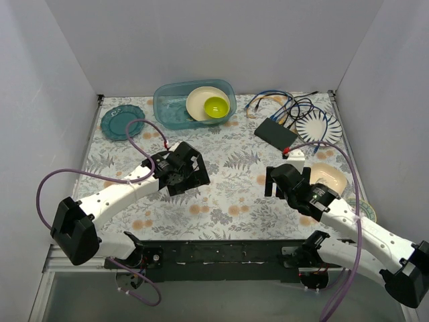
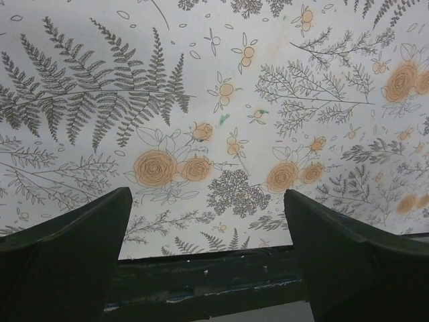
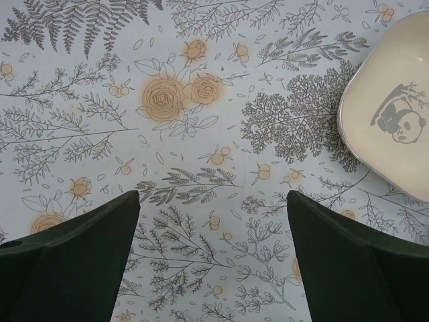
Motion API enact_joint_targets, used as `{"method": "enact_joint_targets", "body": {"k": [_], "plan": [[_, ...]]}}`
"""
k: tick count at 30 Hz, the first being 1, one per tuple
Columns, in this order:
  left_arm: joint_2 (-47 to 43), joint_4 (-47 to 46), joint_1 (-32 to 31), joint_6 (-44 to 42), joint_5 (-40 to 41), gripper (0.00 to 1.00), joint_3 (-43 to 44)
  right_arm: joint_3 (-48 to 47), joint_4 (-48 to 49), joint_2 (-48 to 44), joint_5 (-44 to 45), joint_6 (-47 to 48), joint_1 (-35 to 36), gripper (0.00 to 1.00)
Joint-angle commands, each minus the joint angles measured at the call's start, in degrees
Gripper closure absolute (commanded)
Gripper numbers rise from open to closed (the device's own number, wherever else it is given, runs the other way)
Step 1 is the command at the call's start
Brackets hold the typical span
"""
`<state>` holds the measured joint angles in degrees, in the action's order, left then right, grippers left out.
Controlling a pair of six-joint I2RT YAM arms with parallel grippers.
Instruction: Pull the plug from the switch port
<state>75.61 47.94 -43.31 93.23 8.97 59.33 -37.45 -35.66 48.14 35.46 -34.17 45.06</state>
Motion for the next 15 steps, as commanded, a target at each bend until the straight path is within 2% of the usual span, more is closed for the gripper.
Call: {"method": "enact_joint_targets", "body": {"k": [1,3,6,9,10,13,15], "plan": [[-0.7,-5.1,-0.1,-2.3,-2.1,0.02,-1.0,-7.3,2.8,4.7,0.9,5.8,0.1,0.01],[0.2,-7.4,-0.1,-2.2,-4.7,0.02,-1.1,-9.3,3.7,7.0,1.0,7.3,-0.1,0.01],[0.9,-9.4,0.0,-2.4,-7.2,0.02,-1.0,-14.0,4.5,13.0,-1.2,6.8,-4.8,0.02],[0.5,-9.4,-0.1,-2.6,-7.1,0.02,-1.2,-16.8,8.1,19.3,-11.4,4.8,-18.0,0.02],[0.0,-9.2,-0.1,-2.6,-6.7,0.02,-1.2,-16.8,9.8,22.0,-13.9,3.0,-19.6,0.03],[-1.3,-6.6,0.0,-2.6,-4.6,0.02,-1.6,-18.3,15.8,28.6,-14.0,1.9,-23.6,0.04],[-2.2,-4.8,-0.1,-3.0,-3.7,0.02,-2.0,-23.4,17.0,32.9,-13.8,1.3,-24.7,0.08]]}}
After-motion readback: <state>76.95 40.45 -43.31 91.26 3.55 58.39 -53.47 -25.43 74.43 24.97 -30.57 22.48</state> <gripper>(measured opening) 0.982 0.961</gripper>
